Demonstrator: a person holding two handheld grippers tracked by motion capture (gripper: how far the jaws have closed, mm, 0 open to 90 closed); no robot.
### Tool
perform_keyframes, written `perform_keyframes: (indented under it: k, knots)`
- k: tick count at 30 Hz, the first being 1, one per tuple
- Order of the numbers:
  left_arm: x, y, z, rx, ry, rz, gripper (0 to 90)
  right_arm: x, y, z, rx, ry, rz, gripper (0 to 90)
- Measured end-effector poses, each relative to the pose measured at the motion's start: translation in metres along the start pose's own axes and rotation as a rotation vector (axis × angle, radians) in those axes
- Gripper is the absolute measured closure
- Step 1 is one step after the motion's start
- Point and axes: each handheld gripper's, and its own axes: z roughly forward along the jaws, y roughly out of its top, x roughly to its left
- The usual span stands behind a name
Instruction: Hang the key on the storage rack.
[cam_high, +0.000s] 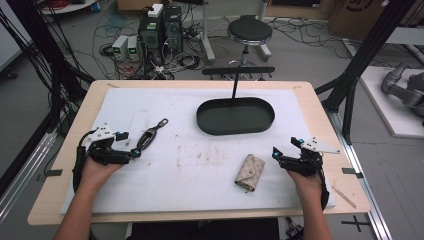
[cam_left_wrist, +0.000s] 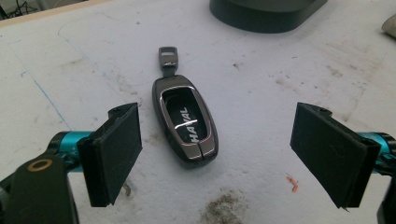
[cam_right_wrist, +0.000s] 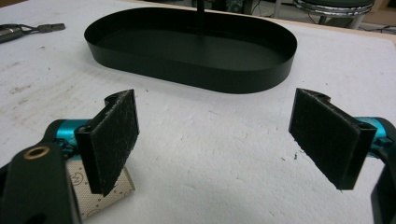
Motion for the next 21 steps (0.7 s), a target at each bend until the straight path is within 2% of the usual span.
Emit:
perform_keyframes:
  k: [2, 6, 12, 16, 21]
  knots:
    - [-0.002, 0.006, 0.004, 0.009, -0.001, 0.023, 16.4, 0.000, -0.001, 0.001, 0.002, 0.003, 0.005, 16.4]
    - [-0.001, 0.016, 0.016, 0.042, -0.013, 0.039, 16.4, 0.000, -0.001, 0.002, 0.007, 0.004, 0.000, 16.4]
    - [0.005, 0.036, 0.037, 0.074, -0.010, 0.043, 16.5, 0.002, 0.000, 0.003, 0.011, 0.007, -0.007, 16.4]
    - [0.010, 0.044, 0.052, 0.094, -0.020, 0.036, 16.5, 0.002, -0.001, 0.004, 0.013, 0.007, -0.006, 16.4]
    - [0.018, 0.043, 0.073, 0.143, -0.014, 0.013, 16.5, 0.002, -0.001, 0.004, 0.011, -0.005, -0.003, 16.4]
